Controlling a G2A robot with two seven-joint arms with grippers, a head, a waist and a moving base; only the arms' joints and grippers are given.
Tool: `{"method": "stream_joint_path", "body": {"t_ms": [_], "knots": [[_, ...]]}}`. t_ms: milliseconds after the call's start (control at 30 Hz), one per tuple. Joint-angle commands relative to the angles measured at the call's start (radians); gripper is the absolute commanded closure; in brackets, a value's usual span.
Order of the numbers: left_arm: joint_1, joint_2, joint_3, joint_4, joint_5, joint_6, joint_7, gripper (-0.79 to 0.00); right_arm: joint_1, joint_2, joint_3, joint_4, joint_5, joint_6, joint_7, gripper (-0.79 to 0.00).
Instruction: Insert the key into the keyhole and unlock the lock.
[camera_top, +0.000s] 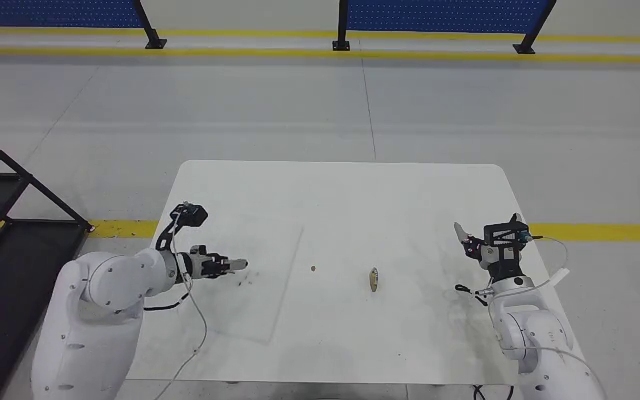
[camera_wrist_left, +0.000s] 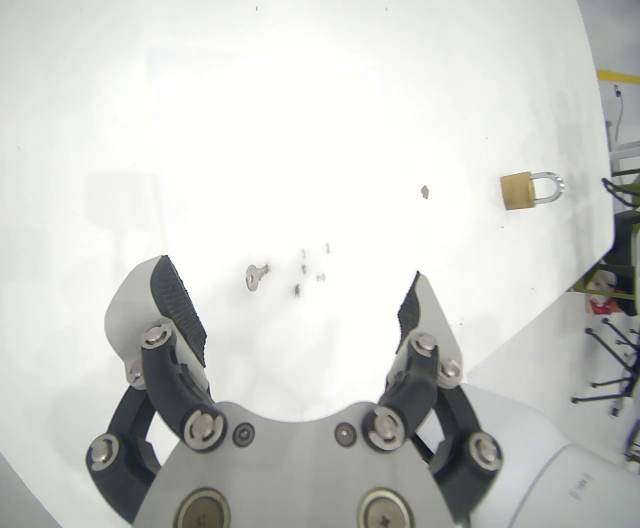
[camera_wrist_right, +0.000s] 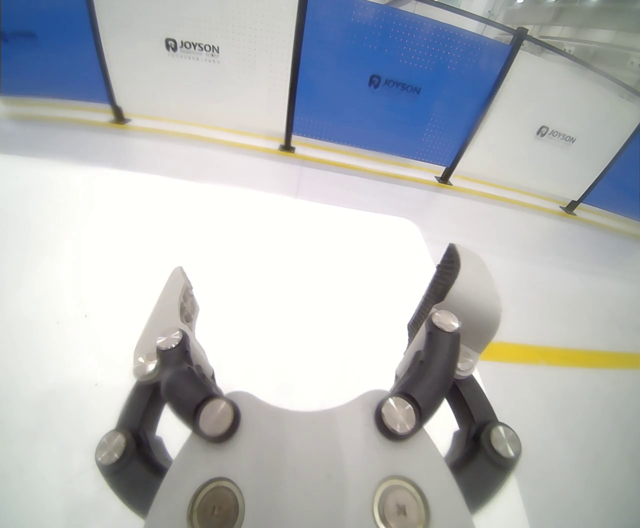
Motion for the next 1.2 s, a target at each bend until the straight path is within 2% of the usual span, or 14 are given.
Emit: {"method": "stream_joint_path", "body": {"t_ms": [0,100,367,433,500,633,800,1000,1167], "knots": [[-0.018,0.002,0.013,0.029,-0.009,0.025,-0.02,-0.785,0.0,0.0,0.0,0.0,0.0,0.0,0.0,-0.785],[-0.04,0.005,0.034,0.057,0.006,0.041,-0.018,-0.785,0.0,0.0,0.0,0.0,0.0,0.0,0.0,-0.785],[-0.059,0.014,0.079,0.091,0.043,0.014,-0.003,-0.785,0.0,0.0,0.0,0.0,0.0,0.0,0.0,-0.785],[-0.059,0.016,0.084,0.094,0.044,0.012,-0.001,-0.736,0.0,0.0,0.0,0.0,0.0,0.0,0.0,-0.785],[-0.059,0.018,0.087,0.095,0.043,0.009,0.0,-0.573,0.0,0.0,0.0,0.0,0.0,0.0,0.0,-0.785],[-0.055,0.023,0.087,0.092,0.04,0.005,0.001,-0.4,0.0,0.0,0.0,0.0,0.0,0.0,0.0,-0.785],[-0.049,0.03,0.085,0.091,0.038,-0.001,-0.003,-0.369,0.0,0.0,0.0,0.0,0.0,0.0,0.0,-0.785],[-0.047,0.038,0.089,0.099,0.039,-0.005,-0.003,-0.28,0.0,0.0,0.0,0.0,0.0,0.0,0.0,-0.785],[-0.055,0.042,0.098,0.116,0.032,-0.003,0.001,-0.246,0.0,0.0,0.0,0.0,0.0,0.0,0.0,-0.785]]}}
